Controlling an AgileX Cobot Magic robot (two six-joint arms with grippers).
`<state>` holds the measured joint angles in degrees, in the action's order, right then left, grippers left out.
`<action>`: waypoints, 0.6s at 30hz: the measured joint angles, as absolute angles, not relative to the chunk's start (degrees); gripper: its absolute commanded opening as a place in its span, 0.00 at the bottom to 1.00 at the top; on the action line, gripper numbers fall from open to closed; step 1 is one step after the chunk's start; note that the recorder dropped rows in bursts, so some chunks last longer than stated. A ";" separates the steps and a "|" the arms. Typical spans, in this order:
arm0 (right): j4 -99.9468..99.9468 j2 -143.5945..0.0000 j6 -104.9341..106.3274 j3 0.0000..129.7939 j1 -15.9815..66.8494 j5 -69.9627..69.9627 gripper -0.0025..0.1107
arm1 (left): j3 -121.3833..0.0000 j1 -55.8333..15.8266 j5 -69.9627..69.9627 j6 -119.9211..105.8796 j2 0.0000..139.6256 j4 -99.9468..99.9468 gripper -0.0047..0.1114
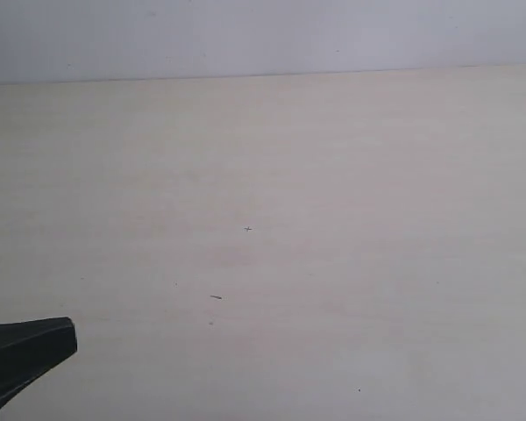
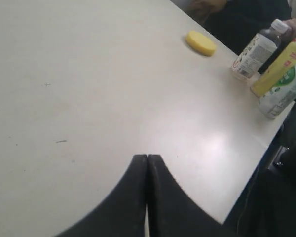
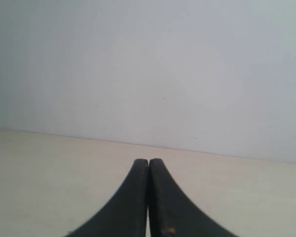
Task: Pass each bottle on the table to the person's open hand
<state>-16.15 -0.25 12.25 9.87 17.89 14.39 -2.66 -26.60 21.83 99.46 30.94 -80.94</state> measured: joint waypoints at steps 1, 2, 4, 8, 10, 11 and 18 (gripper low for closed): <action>-16.15 -0.25 12.25 9.87 17.89 14.39 0.02 | -1.02 -25.57 21.83 99.46 28.04 -80.91 0.04; -16.15 -0.25 12.25 9.87 17.89 14.39 0.02 | -0.46 -25.09 21.83 99.46 26.04 -81.07 0.04; -16.15 -0.25 12.25 9.87 17.89 14.39 0.02 | -0.26 -24.12 21.94 100.01 22.14 -83.69 0.04; -16.15 -0.25 12.25 9.87 17.89 14.39 0.02 | -0.14 -22.98 22.24 100.81 15.63 -86.13 0.04; -16.15 -0.25 12.25 9.87 17.89 14.39 0.02 | -0.14 -22.89 22.48 100.94 12.29 -86.89 0.04; -16.15 -0.25 12.25 9.87 17.89 14.39 0.02 | -0.14 -22.89 22.48 100.94 10.66 -87.45 0.04; -16.15 -0.25 12.25 9.87 17.89 14.39 0.02 | -0.14 -22.35 24.29 105.92 1.39 -96.14 0.04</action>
